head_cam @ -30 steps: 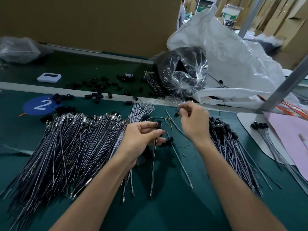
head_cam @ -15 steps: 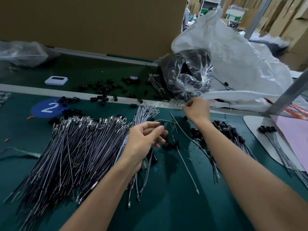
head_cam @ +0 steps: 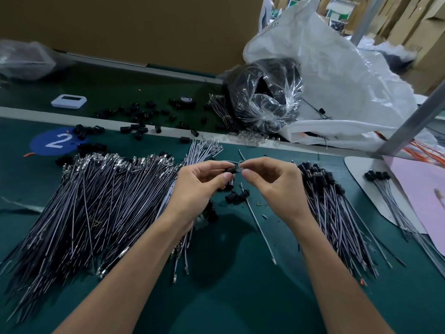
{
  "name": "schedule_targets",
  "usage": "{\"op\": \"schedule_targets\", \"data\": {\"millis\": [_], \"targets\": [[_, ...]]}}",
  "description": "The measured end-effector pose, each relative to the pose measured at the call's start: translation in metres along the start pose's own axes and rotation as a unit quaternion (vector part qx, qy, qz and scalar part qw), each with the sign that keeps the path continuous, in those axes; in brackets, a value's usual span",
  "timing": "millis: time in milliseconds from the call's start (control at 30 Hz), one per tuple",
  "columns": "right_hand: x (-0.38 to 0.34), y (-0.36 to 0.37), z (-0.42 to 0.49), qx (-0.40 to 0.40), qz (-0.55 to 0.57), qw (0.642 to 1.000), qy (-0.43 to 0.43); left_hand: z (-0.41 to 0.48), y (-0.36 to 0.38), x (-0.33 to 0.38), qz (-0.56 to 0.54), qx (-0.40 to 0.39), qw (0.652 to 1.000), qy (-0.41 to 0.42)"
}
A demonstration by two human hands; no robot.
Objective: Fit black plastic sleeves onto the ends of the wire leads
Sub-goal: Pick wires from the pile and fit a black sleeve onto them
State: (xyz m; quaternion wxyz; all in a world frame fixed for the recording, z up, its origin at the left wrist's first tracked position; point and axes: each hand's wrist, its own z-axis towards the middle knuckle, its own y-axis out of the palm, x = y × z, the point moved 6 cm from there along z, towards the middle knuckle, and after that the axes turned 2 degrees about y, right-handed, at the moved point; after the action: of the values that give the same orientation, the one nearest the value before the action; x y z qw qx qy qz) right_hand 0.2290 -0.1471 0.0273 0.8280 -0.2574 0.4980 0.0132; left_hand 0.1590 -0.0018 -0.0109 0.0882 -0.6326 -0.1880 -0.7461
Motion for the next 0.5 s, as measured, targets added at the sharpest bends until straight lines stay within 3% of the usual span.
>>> {"op": "schedule_targets", "data": {"millis": [500], "targets": [[-0.0046,-0.0005,-0.0029,0.005,-0.087,0.995,-0.052,0.0018,0.0046,-0.0025,0.056,-0.015,0.998,0.028]]}}
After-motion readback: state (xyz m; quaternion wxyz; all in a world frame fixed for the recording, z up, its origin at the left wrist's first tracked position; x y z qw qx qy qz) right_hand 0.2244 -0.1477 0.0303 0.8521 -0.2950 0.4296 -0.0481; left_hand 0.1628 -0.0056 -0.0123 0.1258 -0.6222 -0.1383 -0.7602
